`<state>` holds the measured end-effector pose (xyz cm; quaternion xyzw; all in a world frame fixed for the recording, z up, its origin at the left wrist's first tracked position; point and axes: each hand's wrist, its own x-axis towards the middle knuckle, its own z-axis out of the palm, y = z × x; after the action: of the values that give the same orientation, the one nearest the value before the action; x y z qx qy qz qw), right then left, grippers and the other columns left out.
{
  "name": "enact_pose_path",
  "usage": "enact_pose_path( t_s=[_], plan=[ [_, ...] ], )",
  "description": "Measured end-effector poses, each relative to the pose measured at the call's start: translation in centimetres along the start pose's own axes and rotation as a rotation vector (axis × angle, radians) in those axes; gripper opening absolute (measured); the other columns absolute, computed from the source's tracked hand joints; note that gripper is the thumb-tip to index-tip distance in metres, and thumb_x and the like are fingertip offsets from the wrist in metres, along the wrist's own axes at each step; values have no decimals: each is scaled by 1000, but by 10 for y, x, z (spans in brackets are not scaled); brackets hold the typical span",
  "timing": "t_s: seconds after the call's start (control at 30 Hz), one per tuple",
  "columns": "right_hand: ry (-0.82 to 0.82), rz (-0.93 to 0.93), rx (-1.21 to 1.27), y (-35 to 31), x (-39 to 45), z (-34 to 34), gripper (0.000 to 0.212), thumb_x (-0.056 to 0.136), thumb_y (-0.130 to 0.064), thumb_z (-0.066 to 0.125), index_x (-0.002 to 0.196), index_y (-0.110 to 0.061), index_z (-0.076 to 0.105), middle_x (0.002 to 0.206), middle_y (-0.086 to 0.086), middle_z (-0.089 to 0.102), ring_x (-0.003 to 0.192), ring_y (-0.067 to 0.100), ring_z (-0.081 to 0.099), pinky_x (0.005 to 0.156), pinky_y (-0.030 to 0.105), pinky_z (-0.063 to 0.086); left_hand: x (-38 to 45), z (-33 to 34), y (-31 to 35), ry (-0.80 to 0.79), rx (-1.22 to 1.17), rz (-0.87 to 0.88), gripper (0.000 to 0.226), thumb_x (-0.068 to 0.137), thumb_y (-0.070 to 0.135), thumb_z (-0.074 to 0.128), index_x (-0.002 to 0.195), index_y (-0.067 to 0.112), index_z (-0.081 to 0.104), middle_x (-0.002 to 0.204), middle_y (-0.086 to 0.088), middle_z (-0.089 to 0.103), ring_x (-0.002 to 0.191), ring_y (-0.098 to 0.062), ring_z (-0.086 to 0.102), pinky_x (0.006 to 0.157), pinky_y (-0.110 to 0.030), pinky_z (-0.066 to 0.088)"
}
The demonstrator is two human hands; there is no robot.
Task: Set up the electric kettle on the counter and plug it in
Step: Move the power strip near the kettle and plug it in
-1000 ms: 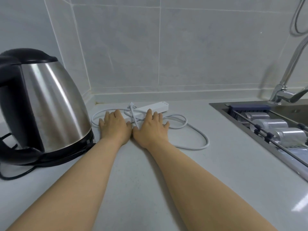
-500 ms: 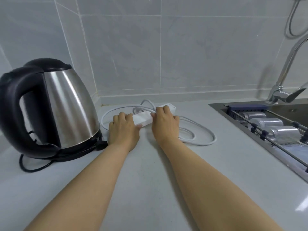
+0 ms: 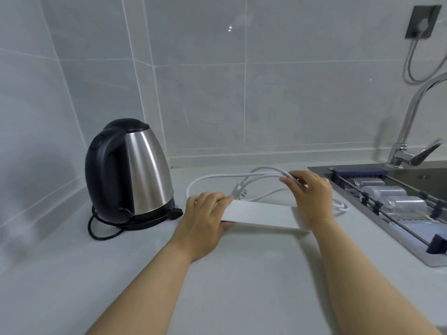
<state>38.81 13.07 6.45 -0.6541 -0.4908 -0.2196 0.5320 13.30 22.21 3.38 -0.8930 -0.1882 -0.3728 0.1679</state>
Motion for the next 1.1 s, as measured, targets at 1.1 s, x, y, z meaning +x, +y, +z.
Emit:
enact_pose_path(
  t_s=[1.1],
  plan=[
    [219, -488, -54, -40, -13, 15, 19, 97, -21, 59, 104, -13, 74, 84, 2, 64, 59, 20, 50, 62, 34, 38, -8, -56, 8, 241, -1210, -930, 41, 84, 51, 54, 98, 15, 68, 75, -13, 72, 56, -21, 61, 55, -31, 52]
  ],
)
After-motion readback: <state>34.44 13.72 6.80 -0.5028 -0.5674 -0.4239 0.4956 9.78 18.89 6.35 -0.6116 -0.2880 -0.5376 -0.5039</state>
